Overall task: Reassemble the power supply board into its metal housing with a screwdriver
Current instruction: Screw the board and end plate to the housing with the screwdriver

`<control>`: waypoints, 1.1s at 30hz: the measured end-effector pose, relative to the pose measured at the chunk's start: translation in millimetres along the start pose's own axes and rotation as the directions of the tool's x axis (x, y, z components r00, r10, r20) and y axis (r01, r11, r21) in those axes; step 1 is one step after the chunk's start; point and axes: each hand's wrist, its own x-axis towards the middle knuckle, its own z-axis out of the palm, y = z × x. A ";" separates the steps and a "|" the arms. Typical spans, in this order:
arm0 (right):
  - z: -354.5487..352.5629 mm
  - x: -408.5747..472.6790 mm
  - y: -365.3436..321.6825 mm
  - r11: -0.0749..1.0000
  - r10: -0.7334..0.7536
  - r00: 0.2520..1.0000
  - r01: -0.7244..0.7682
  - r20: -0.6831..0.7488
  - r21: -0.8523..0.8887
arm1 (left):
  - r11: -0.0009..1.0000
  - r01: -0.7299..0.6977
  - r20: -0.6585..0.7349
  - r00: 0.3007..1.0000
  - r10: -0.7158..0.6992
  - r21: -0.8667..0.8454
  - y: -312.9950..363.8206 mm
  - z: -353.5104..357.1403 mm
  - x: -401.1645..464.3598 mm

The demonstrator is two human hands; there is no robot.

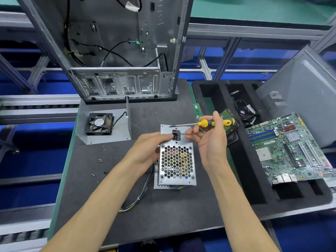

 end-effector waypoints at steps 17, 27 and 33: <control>-4.0 1.7 9.3 0.951 0.135 0.991 -0.122 -0.026 0.285 | 0.993 0.064 0.142 0.989 -0.050 -0.097 2.3 -5.3 4.6; -1.6 -0.1 11.0 0.959 0.135 0.990 -0.138 0.029 0.246 | 0.994 0.048 0.089 0.995 -0.039 -0.100 1.2 -13.4 -1.9; -2.3 -1.4 9.0 0.967 0.123 0.992 -0.126 0.031 0.219 | 0.993 0.032 0.033 0.999 -0.028 -0.113 -0.8 -9.5 -5.7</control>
